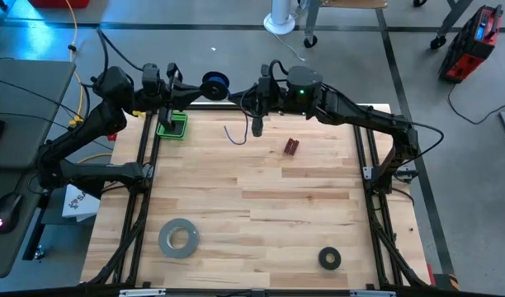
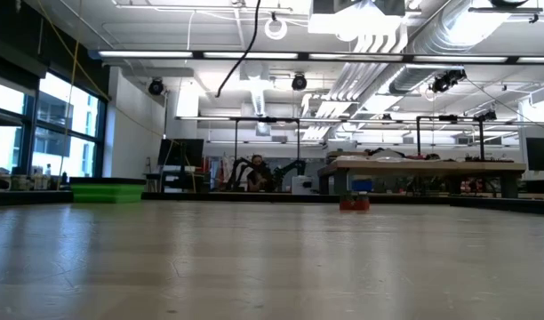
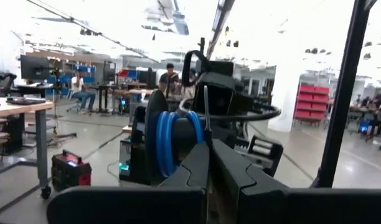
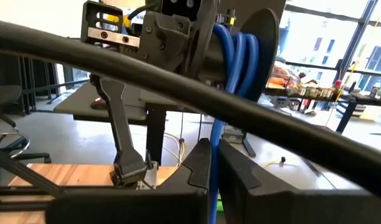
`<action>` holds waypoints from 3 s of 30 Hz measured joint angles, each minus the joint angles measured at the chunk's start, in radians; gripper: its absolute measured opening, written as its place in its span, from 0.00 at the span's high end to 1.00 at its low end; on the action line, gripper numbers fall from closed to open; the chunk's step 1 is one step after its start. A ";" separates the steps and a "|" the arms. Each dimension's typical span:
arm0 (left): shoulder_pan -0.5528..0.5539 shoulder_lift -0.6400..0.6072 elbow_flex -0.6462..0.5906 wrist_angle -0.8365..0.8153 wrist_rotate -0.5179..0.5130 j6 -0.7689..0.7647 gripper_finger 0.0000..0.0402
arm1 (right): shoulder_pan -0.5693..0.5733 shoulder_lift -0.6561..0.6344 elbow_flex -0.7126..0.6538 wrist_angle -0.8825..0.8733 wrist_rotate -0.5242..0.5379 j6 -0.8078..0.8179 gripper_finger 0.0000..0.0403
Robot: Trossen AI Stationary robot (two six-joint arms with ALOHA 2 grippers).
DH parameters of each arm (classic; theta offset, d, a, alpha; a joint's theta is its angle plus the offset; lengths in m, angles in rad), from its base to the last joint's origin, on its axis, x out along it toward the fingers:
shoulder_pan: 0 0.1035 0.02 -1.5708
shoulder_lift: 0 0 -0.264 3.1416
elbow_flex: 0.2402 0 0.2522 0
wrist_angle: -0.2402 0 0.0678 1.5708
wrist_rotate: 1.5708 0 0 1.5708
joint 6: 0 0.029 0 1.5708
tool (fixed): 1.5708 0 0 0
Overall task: Coil cords
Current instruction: Coil the blue wire onto the spool
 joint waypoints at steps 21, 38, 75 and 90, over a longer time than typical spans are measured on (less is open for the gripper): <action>0.002 -0.020 0.000 0.032 -0.004 -0.020 1.00 | -0.007 -0.017 0.000 -0.012 0.020 0.000 0.63; 0.028 -0.071 0.000 0.020 -0.026 -0.046 1.00 | -0.012 -0.036 0.000 -0.083 0.100 0.021 0.63; 0.027 -0.067 0.000 0.020 -0.057 -0.047 1.00 | -0.041 -0.007 0.000 -0.090 0.039 0.158 0.72; 0.027 -0.067 0.000 0.024 -0.056 -0.046 1.00 | -0.043 -0.007 0.000 -0.125 0.045 0.150 0.82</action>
